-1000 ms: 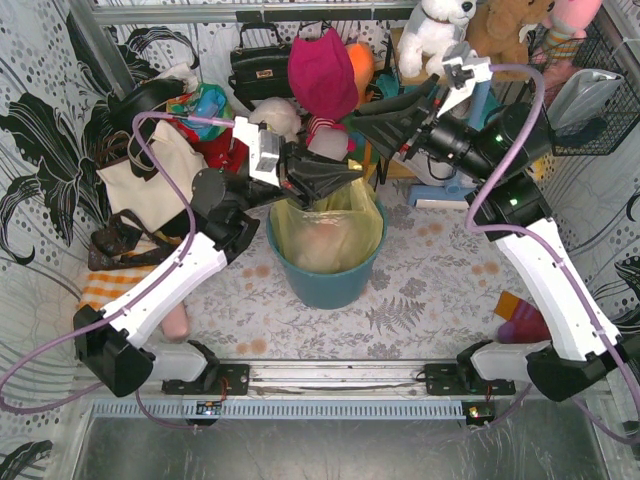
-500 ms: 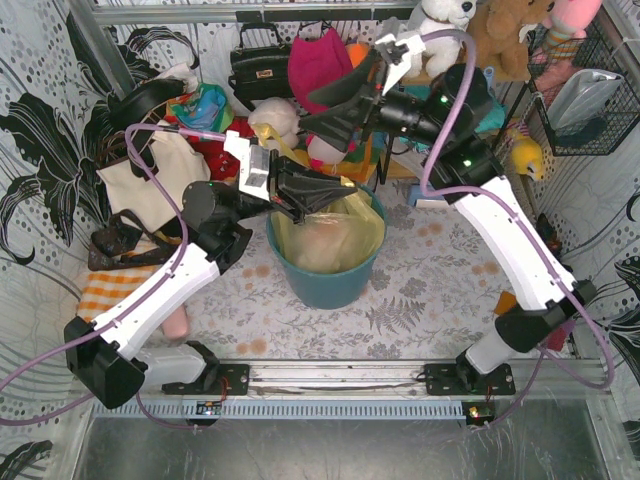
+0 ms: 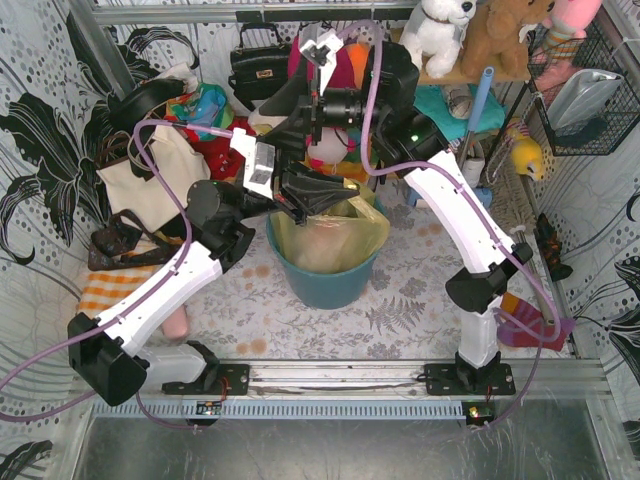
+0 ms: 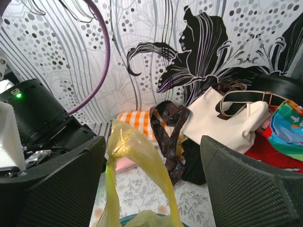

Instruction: Tie the trash bag

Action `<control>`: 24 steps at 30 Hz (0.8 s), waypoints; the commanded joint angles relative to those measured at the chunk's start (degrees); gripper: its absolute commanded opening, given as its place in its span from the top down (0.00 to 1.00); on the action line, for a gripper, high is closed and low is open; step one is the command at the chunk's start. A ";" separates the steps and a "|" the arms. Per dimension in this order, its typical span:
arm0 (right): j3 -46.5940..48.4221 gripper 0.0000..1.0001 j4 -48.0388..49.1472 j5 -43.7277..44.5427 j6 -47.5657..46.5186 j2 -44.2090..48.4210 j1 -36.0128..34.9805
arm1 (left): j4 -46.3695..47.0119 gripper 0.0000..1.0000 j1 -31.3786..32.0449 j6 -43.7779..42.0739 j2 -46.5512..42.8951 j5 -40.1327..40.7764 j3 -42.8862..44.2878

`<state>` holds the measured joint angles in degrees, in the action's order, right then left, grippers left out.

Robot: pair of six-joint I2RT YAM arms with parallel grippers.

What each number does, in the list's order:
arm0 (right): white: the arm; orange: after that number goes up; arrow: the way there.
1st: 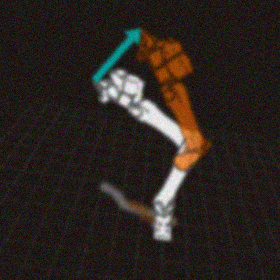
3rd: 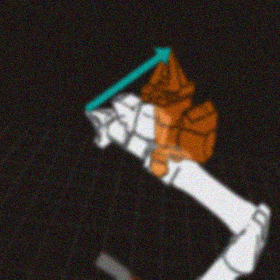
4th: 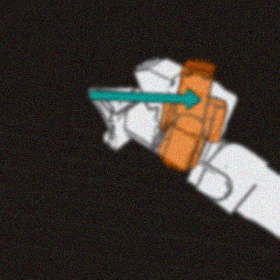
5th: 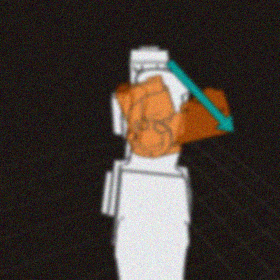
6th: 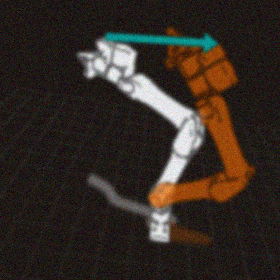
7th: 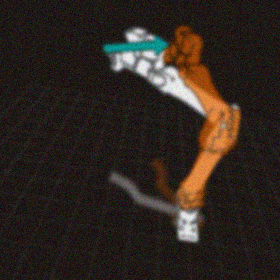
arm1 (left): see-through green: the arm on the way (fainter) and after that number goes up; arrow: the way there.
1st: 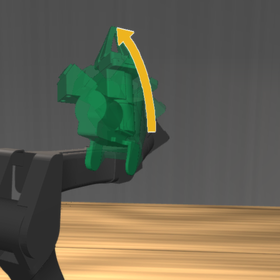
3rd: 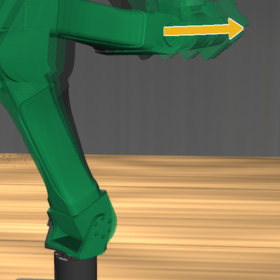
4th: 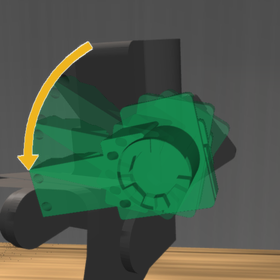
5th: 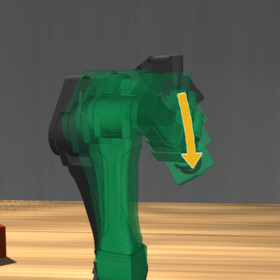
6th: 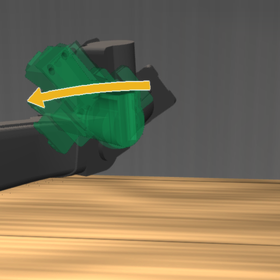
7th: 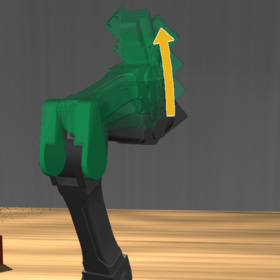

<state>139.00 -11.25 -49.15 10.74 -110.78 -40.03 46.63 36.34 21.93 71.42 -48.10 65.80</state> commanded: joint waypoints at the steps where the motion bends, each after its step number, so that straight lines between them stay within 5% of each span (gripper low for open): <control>1: 2.01 0.19 -1.10 -1.11 -2.97 -0.11 -1.58 | 1.77 1.00 0.29 0.76 0.22 -1.16 1.42; 24: -9.72 0.36 -1.33 14.57 -10.31 8.76 -5.58 | 0.77 1.00 0.31 -0.25 0.37 -1.36 1.91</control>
<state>130.76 -15.81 -36.40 1.83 -106.59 -44.99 46.24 36.36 22.09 71.66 -49.15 65.87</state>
